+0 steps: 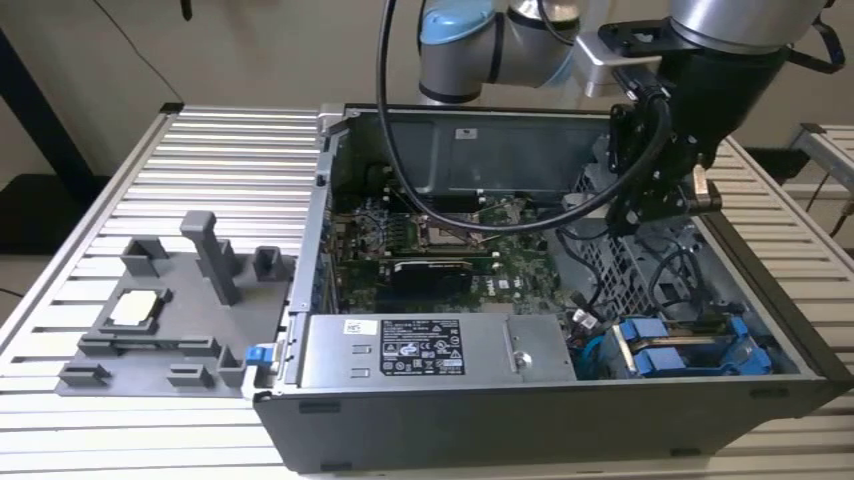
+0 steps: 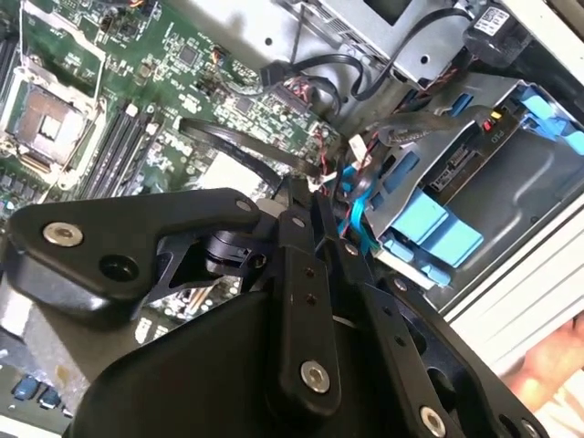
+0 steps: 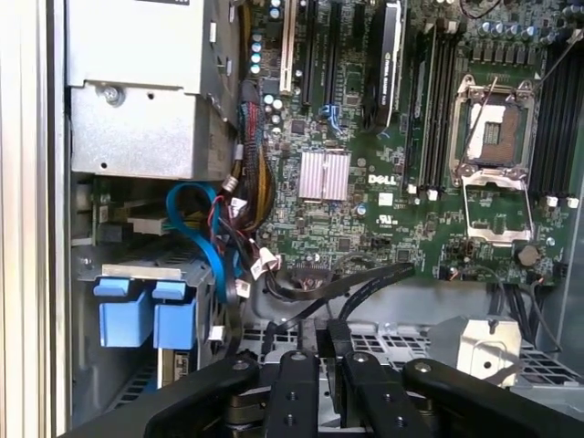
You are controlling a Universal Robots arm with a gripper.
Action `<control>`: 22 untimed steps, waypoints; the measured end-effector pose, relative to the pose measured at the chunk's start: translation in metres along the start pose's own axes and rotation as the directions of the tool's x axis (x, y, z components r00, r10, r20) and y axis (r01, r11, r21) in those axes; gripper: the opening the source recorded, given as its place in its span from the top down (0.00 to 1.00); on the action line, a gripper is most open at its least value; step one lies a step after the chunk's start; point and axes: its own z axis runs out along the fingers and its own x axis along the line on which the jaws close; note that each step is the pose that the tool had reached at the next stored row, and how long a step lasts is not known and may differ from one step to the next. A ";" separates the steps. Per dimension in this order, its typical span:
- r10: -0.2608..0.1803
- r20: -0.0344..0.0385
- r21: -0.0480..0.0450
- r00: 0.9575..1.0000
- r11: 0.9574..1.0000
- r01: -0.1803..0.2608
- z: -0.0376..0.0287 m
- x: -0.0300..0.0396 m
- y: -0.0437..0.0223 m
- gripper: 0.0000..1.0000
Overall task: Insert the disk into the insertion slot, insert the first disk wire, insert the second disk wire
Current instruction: 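Insert the second disk wire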
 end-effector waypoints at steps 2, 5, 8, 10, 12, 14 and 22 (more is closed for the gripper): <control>0.000 0.002 0.000 1.000 1.000 0.000 0.0000 0.0000 0.0000 0.84; 0.000 0.004 0.000 1.000 1.000 0.000 0.0000 0.0000 0.0000 0.84; 0.000 0.002 0.000 1.000 1.000 0.000 0.0005 0.0042 -0.0005 0.84; 0.000 0.002 0.000 1.000 1.000 0.000 0.0007 0.0108 -0.0007 0.84; 0.000 0.002 0.000 1.000 1.000 0.000 0.0009 0.0175 -0.0010 0.84; 0.000 0.002 0.000 1.000 1.000 0.000 0.0013 0.0248 -0.0012 0.84; 0.000 0.002 0.000 1.000 1.000 0.000 0.0035 0.0535 -0.0065 0.84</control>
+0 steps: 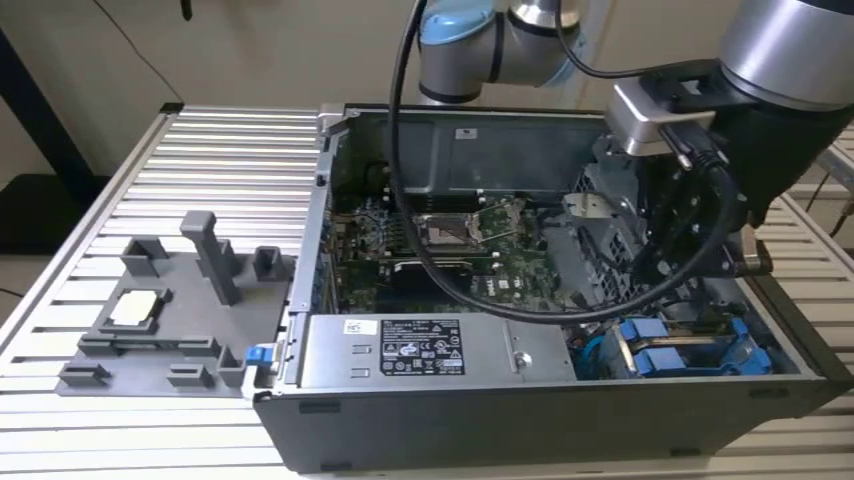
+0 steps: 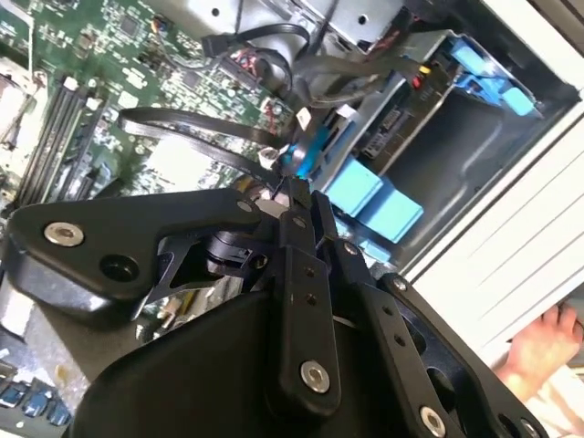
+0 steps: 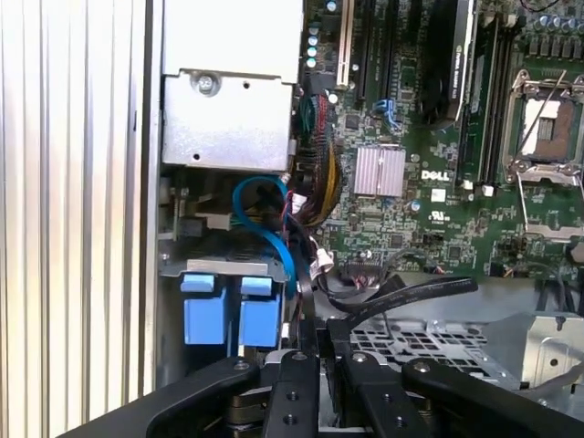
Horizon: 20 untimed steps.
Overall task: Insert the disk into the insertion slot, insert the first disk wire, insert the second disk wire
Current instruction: 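Insert the second disk wire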
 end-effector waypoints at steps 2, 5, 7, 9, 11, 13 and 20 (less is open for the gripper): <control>0.000 0.000 0.000 1.000 1.000 0.000 0.0008 0.0046 -0.0056 0.84; 0.000 0.000 0.000 1.000 1.000 0.000 0.0023 0.0106 -0.0160 0.84; 0.000 0.000 0.000 1.000 1.000 0.000 0.0033 0.0142 -0.0238 0.84; 0.000 0.000 -0.001 1.000 1.000 0.000 0.0047 0.0172 -0.0309 0.84; 0.000 0.000 -0.001 1.000 1.000 0.000 0.0066 0.0195 -0.0345 0.84; 0.002 0.000 0.000 1.000 1.000 -0.002 0.0088 0.0210 -0.0366 0.84; 0.035 -0.001 0.001 0.999 0.999 -0.035 0.0153 0.0230 -0.0385 0.84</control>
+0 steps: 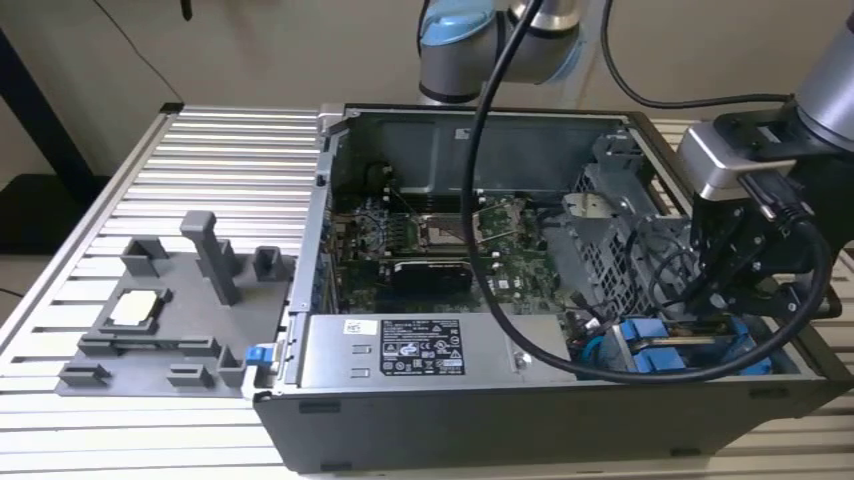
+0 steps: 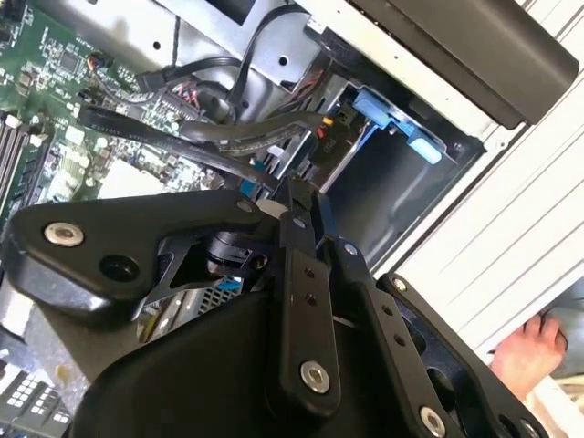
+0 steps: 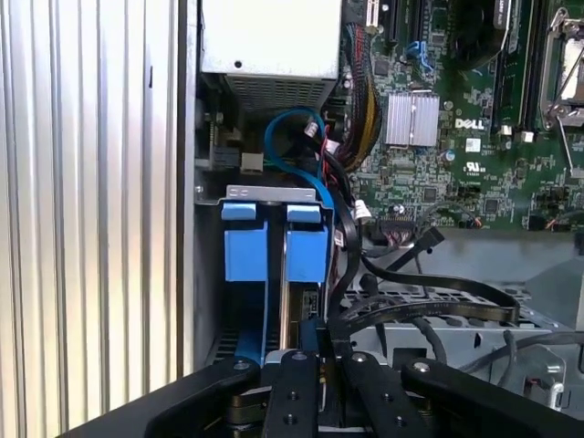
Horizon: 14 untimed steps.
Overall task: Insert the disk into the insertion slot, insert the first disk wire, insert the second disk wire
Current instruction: 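Insert the second disk wire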
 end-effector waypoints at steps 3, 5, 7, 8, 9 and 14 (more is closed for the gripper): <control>0.005 0.000 0.000 1.000 1.000 -0.005 0.0002 0.0001 -0.0007 0.84; 0.005 0.000 0.000 1.000 1.000 -0.005 0.0004 0.0001 -0.0008 0.84; 0.005 0.000 0.000 1.000 1.000 -0.005 0.0024 0.0003 -0.0015 0.84; 0.005 0.000 -0.001 1.000 1.000 -0.005 0.0037 0.0004 -0.0020 0.84; 0.005 0.000 -0.001 1.000 1.000 -0.005 0.0052 0.0005 -0.0026 0.84; 0.005 0.000 -0.001 1.000 1.000 -0.005 0.0108 0.0013 -0.0045 0.84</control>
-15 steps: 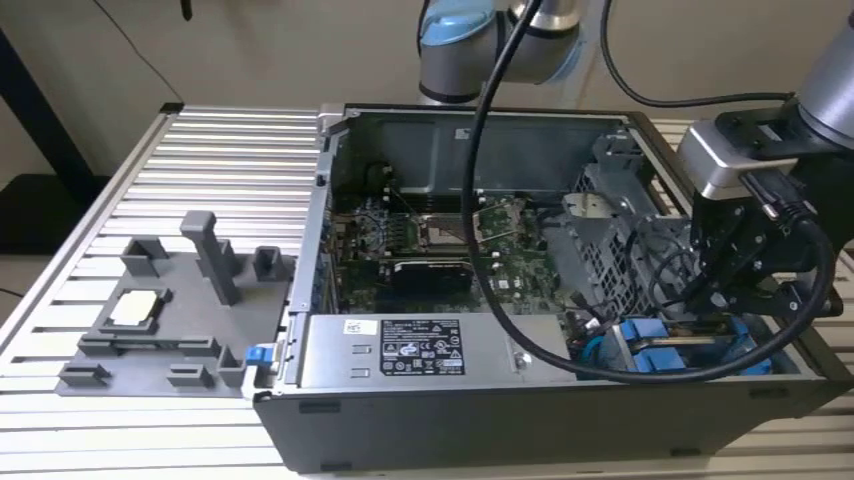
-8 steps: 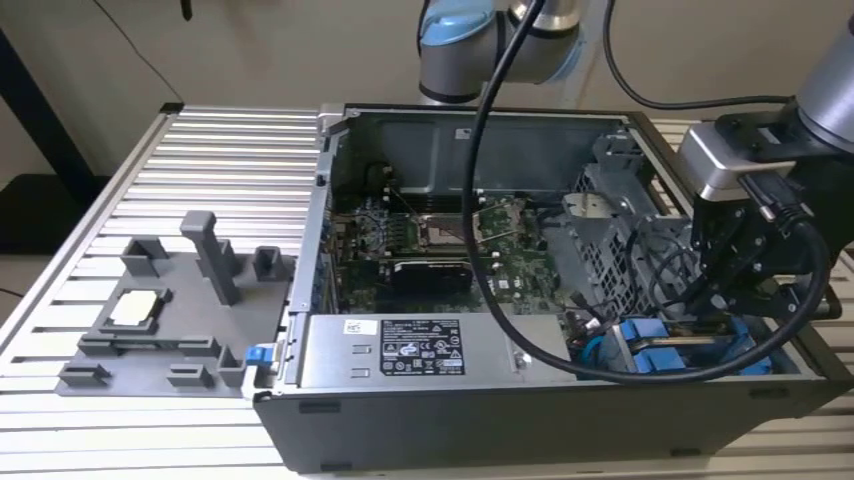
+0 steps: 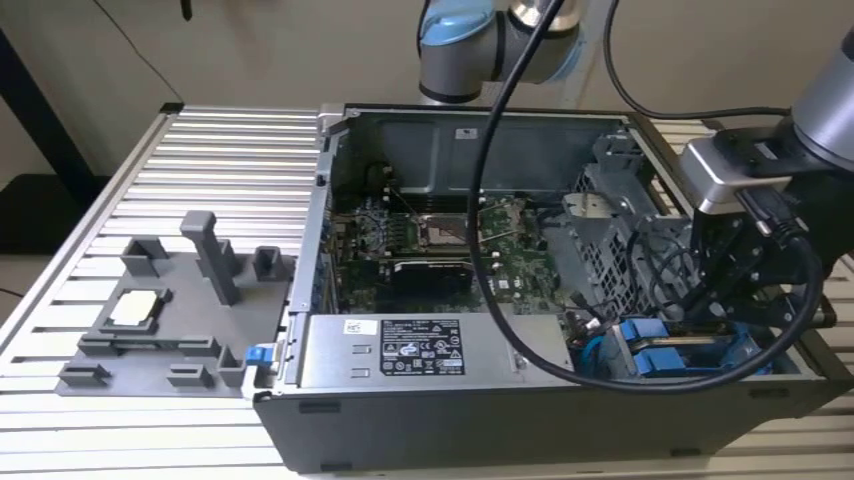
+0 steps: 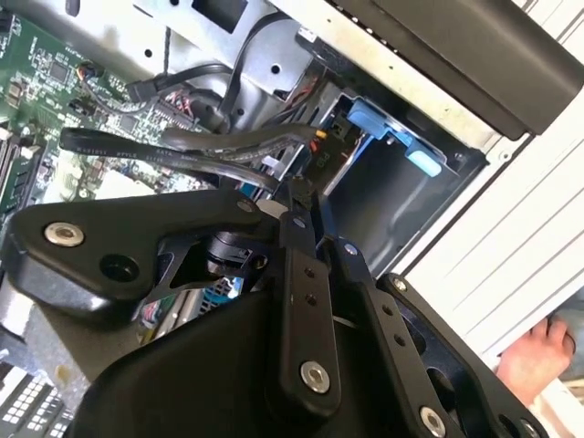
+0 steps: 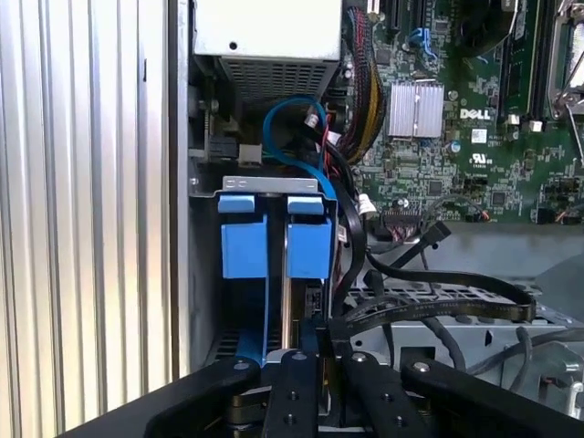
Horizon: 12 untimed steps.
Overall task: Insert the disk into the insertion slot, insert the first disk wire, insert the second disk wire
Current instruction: 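Insert the second disk wire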
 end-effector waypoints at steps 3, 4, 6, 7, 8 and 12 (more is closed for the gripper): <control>0.000 0.000 0.000 1.000 1.000 0.000 0.0030 0.0003 -0.0005 0.84; 0.000 0.000 -0.001 1.000 1.000 0.000 0.0038 0.0004 -0.0007 0.84; 0.001 0.000 -0.001 1.000 1.000 -0.001 0.0050 0.0005 -0.0009 0.84; 0.001 0.000 -0.001 1.000 1.000 -0.001 0.0059 0.0006 -0.0010 0.84; 0.001 0.000 -0.001 1.000 1.000 -0.001 0.0067 0.0007 -0.0009 0.84; 0.001 -0.002 -0.001 1.000 1.000 -0.001 0.0120 0.0014 -0.0007 0.84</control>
